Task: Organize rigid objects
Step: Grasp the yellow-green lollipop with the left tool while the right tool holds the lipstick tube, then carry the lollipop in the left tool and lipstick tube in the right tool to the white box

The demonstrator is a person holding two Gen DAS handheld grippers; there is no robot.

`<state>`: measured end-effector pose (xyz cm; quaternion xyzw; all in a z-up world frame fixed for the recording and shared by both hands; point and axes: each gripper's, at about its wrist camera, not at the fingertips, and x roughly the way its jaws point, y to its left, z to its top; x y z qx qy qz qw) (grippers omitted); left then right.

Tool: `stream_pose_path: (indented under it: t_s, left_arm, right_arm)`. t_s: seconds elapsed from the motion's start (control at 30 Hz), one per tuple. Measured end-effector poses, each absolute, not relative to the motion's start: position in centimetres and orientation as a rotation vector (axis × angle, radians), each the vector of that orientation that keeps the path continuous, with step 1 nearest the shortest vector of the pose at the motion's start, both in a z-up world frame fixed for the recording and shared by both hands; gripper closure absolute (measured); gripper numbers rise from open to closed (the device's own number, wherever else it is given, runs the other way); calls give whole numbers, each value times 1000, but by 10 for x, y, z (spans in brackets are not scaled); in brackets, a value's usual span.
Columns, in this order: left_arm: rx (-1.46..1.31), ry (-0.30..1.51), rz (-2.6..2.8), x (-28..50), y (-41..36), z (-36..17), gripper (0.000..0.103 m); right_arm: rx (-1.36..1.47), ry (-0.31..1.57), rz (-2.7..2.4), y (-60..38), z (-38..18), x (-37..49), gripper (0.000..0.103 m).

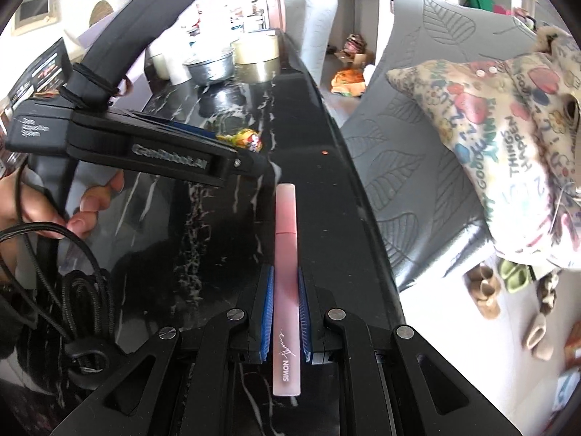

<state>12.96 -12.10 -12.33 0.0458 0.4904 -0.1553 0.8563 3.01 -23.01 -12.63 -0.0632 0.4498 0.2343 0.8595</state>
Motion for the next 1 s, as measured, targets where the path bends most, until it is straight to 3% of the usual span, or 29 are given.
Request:
stream_pose_path:
  t_s: [0.13, 0.17, 0.23, 0.33, 1.0]
  left_arm:
    - [120, 1018, -349, 132, -133, -123, 43]
    - [129, 1012, -348, 133, -133, -124, 46]
    - [150, 995, -324, 133, -132, -124, 64]
    - [152, 986, -304, 134, -128, -124, 75]
    - [82, 971, -266, 90, -96, -108, 76]
  right_arm:
    - [-123, 946, 484, -234, -125, 31, 90]
    - [-122, 946, 482, -234, -125, 31, 90]
    - [-120, 948, 479, -234, -125, 32, 90]
    - [-115, 949, 476, -237, -125, 32, 90]
    - [-96, 942, 480, -233, -125, 29, 90]
